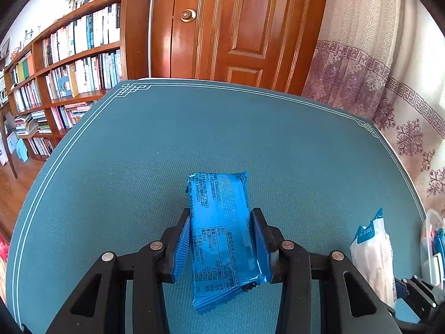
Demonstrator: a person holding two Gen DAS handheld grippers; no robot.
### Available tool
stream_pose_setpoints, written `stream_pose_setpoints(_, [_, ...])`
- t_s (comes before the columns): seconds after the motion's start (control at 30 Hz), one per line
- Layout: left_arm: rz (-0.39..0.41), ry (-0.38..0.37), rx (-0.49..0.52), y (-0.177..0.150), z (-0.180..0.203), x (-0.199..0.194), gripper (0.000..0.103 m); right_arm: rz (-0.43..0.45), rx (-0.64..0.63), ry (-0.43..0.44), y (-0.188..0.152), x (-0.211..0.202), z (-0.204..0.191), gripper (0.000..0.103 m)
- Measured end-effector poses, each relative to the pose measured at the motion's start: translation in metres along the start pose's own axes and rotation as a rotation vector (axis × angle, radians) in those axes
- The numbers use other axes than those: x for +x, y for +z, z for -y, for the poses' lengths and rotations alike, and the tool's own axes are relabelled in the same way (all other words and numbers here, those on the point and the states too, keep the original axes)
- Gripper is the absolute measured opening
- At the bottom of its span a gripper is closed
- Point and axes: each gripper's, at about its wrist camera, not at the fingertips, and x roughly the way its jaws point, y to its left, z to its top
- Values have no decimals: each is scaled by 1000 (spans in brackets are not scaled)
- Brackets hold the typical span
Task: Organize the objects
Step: 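Carry the white bag into the bowl with the right tool while the left tool holds the packet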
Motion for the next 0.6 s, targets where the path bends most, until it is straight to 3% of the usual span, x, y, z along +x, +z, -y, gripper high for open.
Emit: stream_pose_setpoints(0.6, [13,-46,83,-10,31,-11,44,42,72,-34,-27,-37,11,45])
